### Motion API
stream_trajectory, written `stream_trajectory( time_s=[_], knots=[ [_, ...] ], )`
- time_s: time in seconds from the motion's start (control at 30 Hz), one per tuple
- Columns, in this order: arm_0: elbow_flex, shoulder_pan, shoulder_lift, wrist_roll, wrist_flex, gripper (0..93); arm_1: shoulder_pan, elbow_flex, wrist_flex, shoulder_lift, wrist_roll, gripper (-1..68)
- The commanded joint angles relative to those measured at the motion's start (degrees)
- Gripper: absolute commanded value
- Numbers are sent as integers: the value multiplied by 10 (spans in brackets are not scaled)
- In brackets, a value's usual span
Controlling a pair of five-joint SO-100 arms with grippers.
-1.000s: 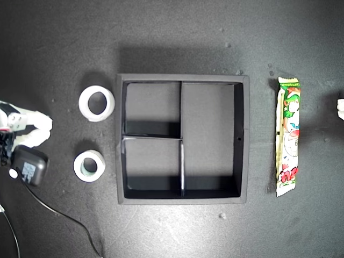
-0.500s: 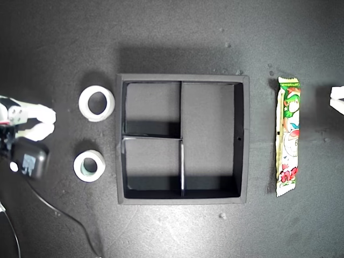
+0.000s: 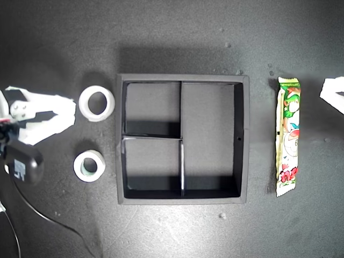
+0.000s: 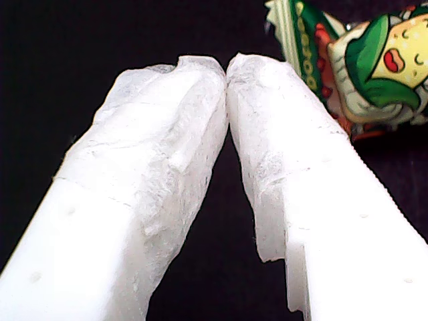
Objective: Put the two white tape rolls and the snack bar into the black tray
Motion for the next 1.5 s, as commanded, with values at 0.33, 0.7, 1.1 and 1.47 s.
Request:
stream_trajectory(
  time_s=[0.33, 0.7, 1.1, 1.47],
  knots=[
    [-374, 52, -423, 110, 33, 152, -84, -618, 181, -655, -160, 196],
    [-513, 74, -696, 147, 62, 149, -178, -880, 443, -942, -200, 219],
    [-536, 54, -800, 143, 58, 182, -247, -757, 372, -943, -178, 216],
    [-564, 24, -859, 165, 15, 198, -272, -655, 237, -943, -176, 216]
  ],
)
